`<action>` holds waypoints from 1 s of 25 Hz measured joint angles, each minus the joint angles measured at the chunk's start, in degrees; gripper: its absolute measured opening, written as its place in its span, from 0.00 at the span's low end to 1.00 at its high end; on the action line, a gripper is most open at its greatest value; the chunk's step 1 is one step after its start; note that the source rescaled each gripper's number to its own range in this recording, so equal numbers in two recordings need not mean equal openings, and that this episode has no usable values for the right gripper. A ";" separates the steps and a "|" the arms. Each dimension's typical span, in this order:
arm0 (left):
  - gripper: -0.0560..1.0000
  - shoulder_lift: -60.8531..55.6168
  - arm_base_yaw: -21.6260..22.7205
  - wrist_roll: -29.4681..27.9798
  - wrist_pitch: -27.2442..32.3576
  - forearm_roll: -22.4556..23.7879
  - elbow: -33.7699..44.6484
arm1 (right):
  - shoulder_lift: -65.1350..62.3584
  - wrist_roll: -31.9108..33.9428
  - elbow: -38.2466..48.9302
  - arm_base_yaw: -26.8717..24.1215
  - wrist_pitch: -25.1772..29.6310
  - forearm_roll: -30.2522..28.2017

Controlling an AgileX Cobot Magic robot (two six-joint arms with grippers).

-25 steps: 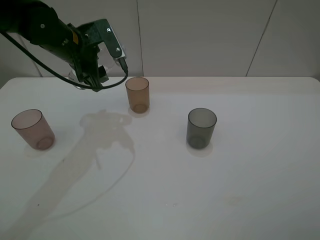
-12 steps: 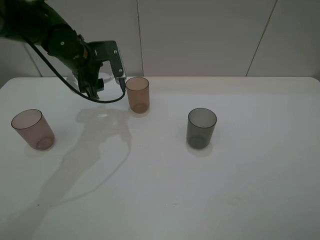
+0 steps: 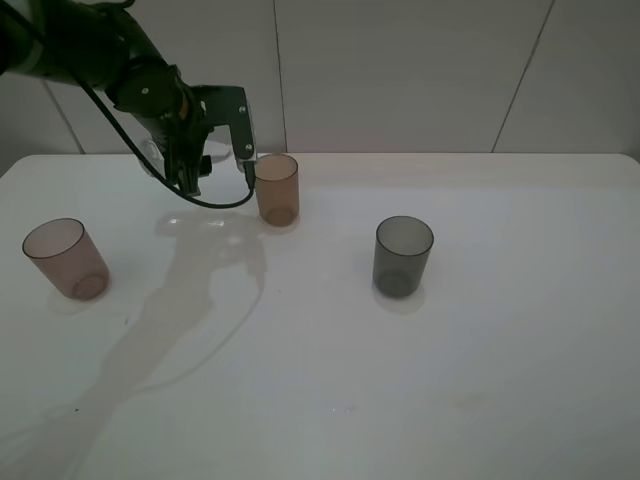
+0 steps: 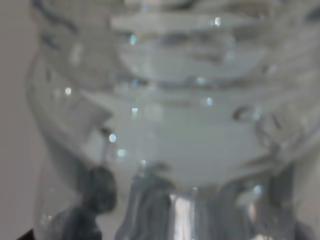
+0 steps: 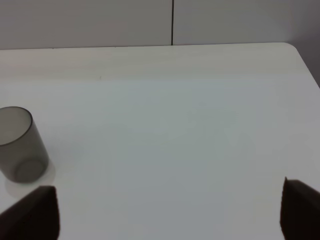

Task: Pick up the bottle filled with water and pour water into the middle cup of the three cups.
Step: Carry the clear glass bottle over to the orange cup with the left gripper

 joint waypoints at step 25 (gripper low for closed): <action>0.07 0.83 -0.41 0.17 -3.13 15.12 -0.53 | 0.00 0.00 0.00 0.00 0.00 0.00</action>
